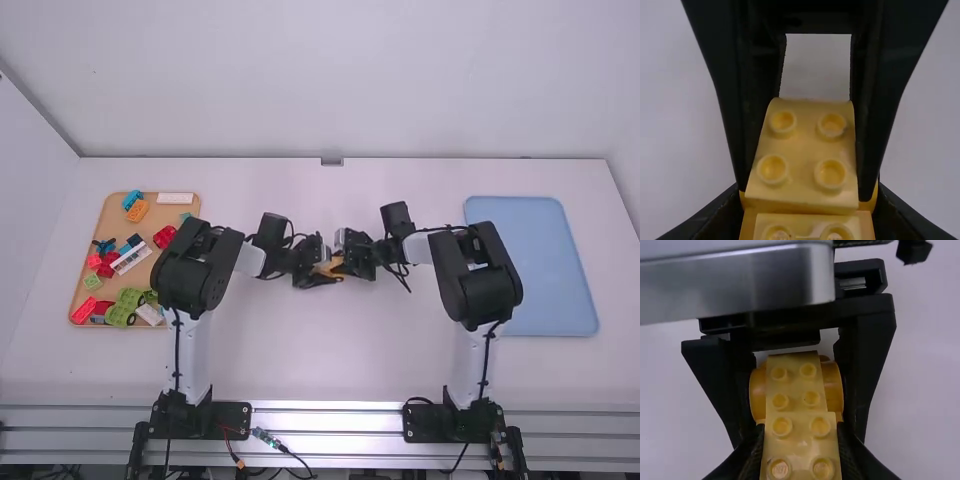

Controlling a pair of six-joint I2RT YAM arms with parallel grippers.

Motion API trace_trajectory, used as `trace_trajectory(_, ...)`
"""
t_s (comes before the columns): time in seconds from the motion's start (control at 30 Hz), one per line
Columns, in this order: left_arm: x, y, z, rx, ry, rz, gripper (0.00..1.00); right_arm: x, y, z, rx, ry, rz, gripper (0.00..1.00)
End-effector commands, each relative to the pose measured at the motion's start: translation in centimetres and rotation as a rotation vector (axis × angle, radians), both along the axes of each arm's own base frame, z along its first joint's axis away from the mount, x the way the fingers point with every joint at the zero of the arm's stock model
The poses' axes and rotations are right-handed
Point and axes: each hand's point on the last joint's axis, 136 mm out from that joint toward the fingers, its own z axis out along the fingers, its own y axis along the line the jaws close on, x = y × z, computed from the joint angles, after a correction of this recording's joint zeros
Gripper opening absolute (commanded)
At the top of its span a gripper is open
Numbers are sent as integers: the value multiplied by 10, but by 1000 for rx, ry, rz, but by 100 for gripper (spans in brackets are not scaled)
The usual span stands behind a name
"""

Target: Assemble lego blocks to make yellow taxi

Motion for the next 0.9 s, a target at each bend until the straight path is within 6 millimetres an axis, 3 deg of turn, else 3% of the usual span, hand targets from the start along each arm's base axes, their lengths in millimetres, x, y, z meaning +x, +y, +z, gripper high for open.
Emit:
trace_trajectory(0.0,-13,-6,-3,-23,10,-52,43,-7,2,-2,-27,-15,20,27)
trace_trajectory(0.47,-18,-5,-6,-9,-33,-93,38,-12,1,-4,-38,13,24,27)
trace_trajectory(0.63,-17,-4,-6,-8,-31,-91,38,-11,0,-4,-39,10,23,37)
trace_trajectory(0.7,-18,-5,-6,-8,-31,-92,38,-11,0,-4,-40,9,22,47)
trace_trajectory(0.87,-18,-5,-5,-10,-30,-93,38,-11,1,-4,-38,9,23,53)
